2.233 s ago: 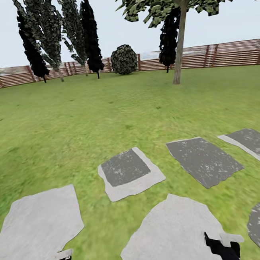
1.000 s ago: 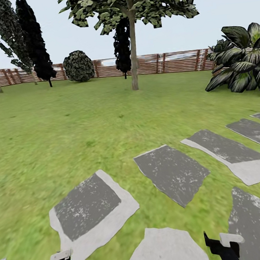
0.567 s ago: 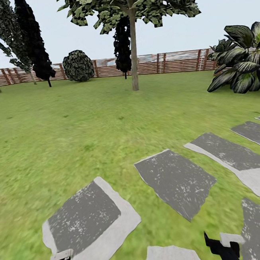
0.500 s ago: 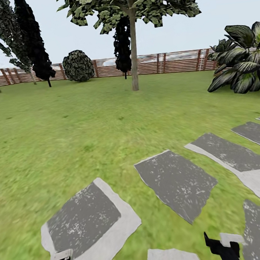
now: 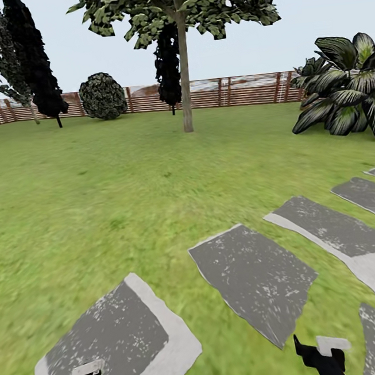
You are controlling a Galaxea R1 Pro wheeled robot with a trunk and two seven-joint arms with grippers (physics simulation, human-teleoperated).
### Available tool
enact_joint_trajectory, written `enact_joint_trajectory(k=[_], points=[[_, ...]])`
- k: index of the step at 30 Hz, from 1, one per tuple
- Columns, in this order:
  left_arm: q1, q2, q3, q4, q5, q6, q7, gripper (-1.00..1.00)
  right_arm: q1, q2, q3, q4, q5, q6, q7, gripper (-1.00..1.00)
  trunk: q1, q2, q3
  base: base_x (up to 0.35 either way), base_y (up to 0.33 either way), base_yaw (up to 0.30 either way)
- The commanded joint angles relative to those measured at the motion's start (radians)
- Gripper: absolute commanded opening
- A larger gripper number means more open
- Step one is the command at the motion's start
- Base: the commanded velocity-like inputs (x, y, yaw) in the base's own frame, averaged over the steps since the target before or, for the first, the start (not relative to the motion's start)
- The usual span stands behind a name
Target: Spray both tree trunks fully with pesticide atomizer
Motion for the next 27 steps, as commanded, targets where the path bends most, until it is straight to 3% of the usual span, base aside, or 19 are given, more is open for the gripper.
enact_joint_trajectory(k=[1, 27], points=[[-0.001, -0.001, 0.004, 0.001, 0.005, -0.003, -0.006, -1.00, -0.001, 0.000, 0.000, 0.001, 0.001, -0.003, -0.002, 1.00, 0.000, 0.000, -0.001, 0.338, 0.000, -0.016], [-0.001, 0.000, 0.004, 0.001, 0.006, -0.002, -0.006, -1.00, -0.001, 0.000, -0.001, 0.001, 0.002, -0.003, -0.002, 1.00, 0.000, 0.000, -0.001, 0.338, 0.000, -0.001]])
